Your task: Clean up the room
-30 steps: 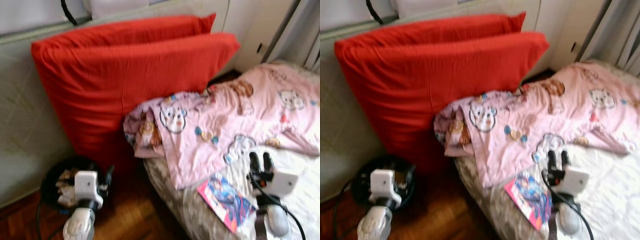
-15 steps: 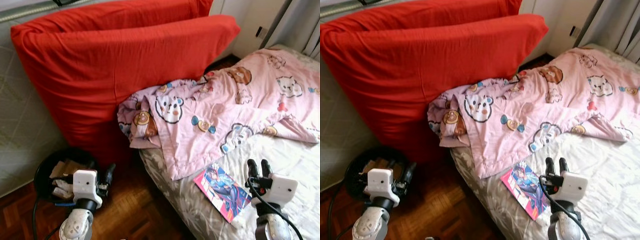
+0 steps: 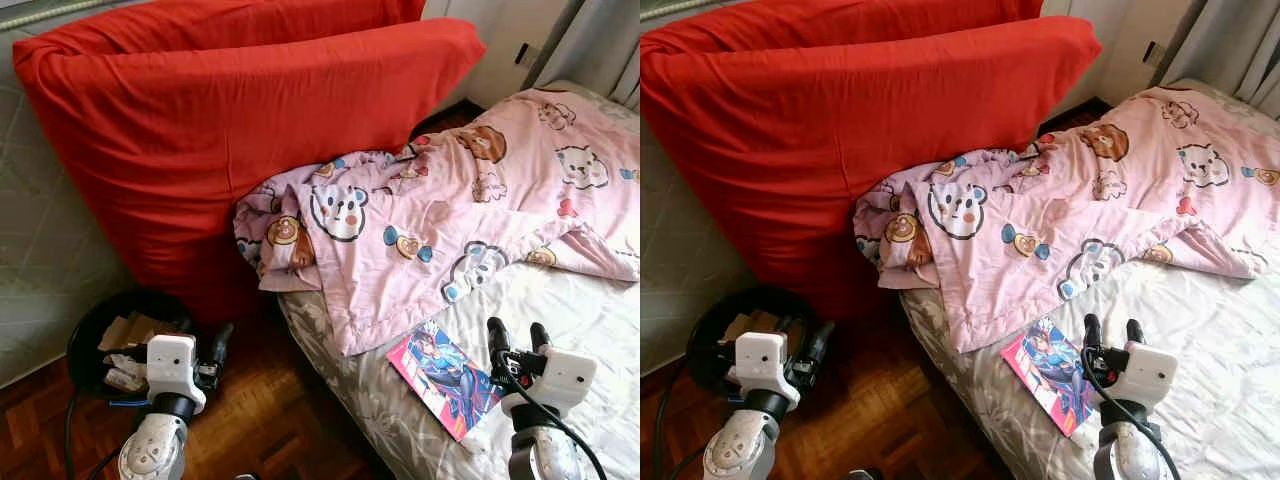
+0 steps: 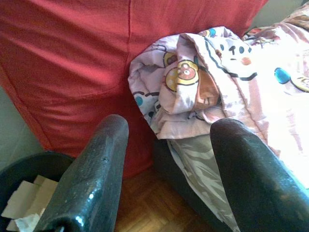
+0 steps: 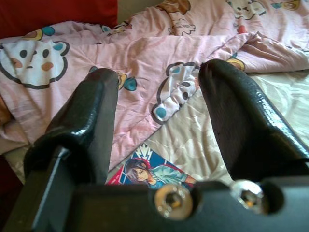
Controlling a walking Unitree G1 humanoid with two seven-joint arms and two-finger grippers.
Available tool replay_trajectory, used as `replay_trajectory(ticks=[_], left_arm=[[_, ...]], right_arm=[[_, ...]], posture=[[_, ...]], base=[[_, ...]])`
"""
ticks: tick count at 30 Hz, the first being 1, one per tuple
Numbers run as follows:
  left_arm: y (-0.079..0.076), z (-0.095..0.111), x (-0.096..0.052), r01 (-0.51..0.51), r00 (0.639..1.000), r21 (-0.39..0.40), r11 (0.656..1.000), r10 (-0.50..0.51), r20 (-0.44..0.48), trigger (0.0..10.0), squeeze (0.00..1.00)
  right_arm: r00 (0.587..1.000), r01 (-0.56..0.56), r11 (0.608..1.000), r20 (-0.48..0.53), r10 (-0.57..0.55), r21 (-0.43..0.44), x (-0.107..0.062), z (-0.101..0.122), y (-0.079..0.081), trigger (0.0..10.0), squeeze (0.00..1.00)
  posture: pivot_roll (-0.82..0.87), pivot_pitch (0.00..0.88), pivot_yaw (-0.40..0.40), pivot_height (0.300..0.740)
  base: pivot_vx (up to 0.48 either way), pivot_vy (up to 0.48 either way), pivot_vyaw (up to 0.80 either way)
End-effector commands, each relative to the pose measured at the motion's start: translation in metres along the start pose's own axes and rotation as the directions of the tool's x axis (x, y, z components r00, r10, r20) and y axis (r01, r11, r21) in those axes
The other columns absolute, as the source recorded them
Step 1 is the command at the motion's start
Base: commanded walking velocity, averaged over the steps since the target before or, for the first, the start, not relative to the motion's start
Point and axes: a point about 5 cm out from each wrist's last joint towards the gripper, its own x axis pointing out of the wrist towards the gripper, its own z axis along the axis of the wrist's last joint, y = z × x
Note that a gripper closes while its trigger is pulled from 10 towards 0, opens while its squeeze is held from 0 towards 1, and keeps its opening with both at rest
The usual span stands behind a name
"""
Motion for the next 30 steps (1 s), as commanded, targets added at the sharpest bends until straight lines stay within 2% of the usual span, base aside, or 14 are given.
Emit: replay_trajectory(ticks=[1,6,9,16,23,26,30], left_arm=[[-0.002,-0.001,-0.003,-0.002,1.0,-0.019,1.0,0.002,-0.014,10.0,0.0],[-0.004,-0.001,-0.002,0.005,1.0,-0.03,1.0,-0.005,-0.013,10.0,0.0],[-0.004,-0.001,-0.002,0.009,1.0,-0.031,0.999,-0.009,-0.019,10.0,0.0],[-0.006,-0.002,-0.003,0.034,0.999,-0.032,0.999,-0.035,-0.036,10.0,0.0],[-0.006,-0.003,-0.006,0.042,0.998,-0.031,0.999,-0.043,-0.047,10.0,0.0],[-0.004,-0.003,-0.007,0.039,0.998,-0.026,0.999,-0.04,-0.05,10.0,0.0],[-0.002,-0.003,-0.007,0.036,0.998,-0.02,0.999,-0.037,-0.053,10.0,0.0]], right_arm=[[1.0,0.012,1.0,0.005,-0.012,0.01,-0.002,0.002,-0.002,10.0,0.0],[1.0,0.008,1.0,-0.011,-0.008,0.003,-0.002,0.002,0.001,10.0,0.0],[0.998,0.019,1.0,-0.058,-0.019,-0.004,-0.001,-0.004,-0.001,10.0,0.0],[0.999,0.019,1.0,-0.051,-0.02,-0.011,-0.003,-0.004,-0.001,10.0,0.0],[0.998,0.019,1.0,-0.056,-0.02,-0.007,-0.008,-0.006,0.0,10.0,0.0],[0.995,0.027,1.0,-0.095,-0.027,-0.003,-0.007,-0.01,0.0,10.0,0.0],[0.996,0.026,1.0,-0.089,-0.027,-0.008,-0.006,-0.009,-0.001,10.0,0.0]], posture=[[0.05,0.191,-0.027,0.74],[0.05,0.177,-0.026,0.74],[0.04,0.167,-0.024,0.73],[0.05,0.163,-0.019,0.701],[0.05,0.168,-0.023,0.701],[0.05,0.177,-0.024,0.701],[0.05,0.193,-0.026,0.681]], base=[[0.0,0.0,0.0],[0.0,0.0,0.0],[0.0,0.0,0.0],[0.0,0.0,0.0],[0.0,0.0,0.0],[0.0,0.0,0.0],[0.0,0.0,0.0]])
